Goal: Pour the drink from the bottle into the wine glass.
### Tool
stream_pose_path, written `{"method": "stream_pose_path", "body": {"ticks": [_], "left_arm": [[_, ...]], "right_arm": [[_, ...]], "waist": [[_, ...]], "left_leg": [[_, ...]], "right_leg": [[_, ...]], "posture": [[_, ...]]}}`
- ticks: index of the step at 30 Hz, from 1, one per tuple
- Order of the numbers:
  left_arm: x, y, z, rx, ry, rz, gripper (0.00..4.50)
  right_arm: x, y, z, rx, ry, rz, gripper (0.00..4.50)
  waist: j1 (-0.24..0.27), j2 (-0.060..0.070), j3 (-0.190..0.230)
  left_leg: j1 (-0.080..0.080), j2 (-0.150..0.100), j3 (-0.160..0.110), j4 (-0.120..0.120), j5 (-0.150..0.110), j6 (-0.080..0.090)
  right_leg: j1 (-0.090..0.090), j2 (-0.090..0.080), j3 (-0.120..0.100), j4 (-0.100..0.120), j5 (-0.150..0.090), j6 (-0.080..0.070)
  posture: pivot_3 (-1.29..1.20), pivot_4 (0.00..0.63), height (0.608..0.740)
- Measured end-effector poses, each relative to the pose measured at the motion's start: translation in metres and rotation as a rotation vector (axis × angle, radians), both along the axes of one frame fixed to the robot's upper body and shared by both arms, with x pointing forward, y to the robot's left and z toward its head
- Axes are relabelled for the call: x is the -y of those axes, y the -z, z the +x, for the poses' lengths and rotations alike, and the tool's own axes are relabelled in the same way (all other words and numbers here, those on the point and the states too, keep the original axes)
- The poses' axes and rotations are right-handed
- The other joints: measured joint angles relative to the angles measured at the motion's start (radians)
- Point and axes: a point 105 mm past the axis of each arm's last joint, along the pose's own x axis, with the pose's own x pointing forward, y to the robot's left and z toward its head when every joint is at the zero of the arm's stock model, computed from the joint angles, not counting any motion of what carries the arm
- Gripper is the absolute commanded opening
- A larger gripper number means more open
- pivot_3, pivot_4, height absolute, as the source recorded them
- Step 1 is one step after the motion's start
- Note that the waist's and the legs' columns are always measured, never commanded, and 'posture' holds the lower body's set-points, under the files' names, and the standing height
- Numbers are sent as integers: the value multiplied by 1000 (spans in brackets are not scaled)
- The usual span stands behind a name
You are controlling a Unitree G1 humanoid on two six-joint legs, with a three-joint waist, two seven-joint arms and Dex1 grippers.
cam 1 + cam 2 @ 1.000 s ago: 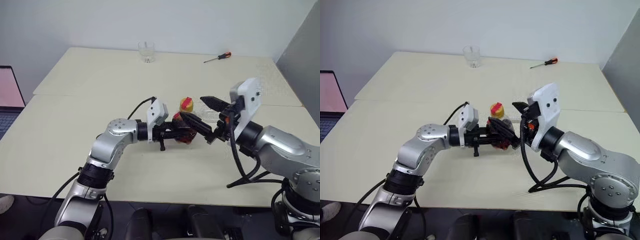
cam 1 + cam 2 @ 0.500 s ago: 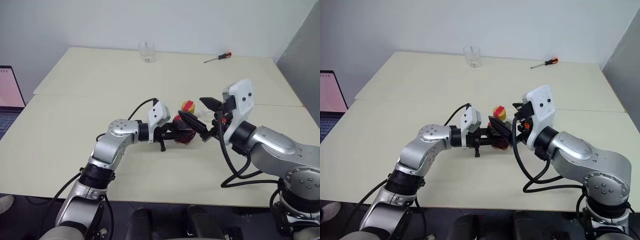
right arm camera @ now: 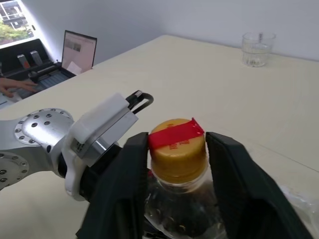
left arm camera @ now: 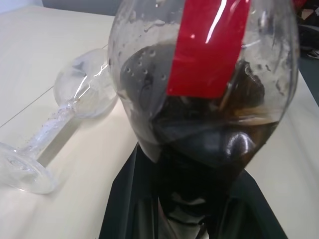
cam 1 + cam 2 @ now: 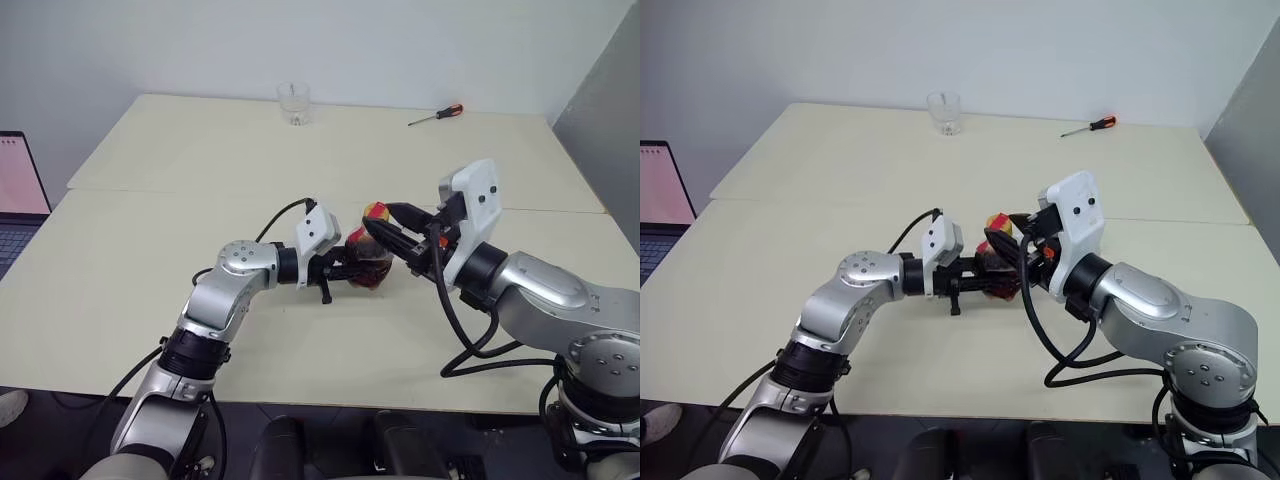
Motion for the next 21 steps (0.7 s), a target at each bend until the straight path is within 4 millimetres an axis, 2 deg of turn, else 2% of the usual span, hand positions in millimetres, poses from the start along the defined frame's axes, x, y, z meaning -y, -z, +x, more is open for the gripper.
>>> {"method": "stream_pose_path", "body": {"ticks": [7, 13, 21], "left_arm": [[0, -1, 1, 4, -8, -7, 710], [3, -13, -4, 44, -1, -35, 690], [12, -6, -15, 14, 26, -33, 684]], "right_arm": [[3, -8, 12, 12, -152, -87, 1231], [13, -22, 16, 21, -421, -141, 1231], [27, -18, 24, 48, -766, -232, 1231]], "waist": [[0, 0, 0], [1, 0, 0], [1, 1, 1]], "left_leg": [[0, 0, 1, 0, 0, 0], [0, 0, 1, 0, 0, 0], [0, 0, 1, 1, 0, 1]], "right_leg": [[0, 0, -1, 0, 0, 0], [0, 0, -1, -1, 0, 0], [0, 0, -2, 0, 0, 0]], "posture": [[0, 150, 740], [0, 150, 740], [0, 150, 740]]}}
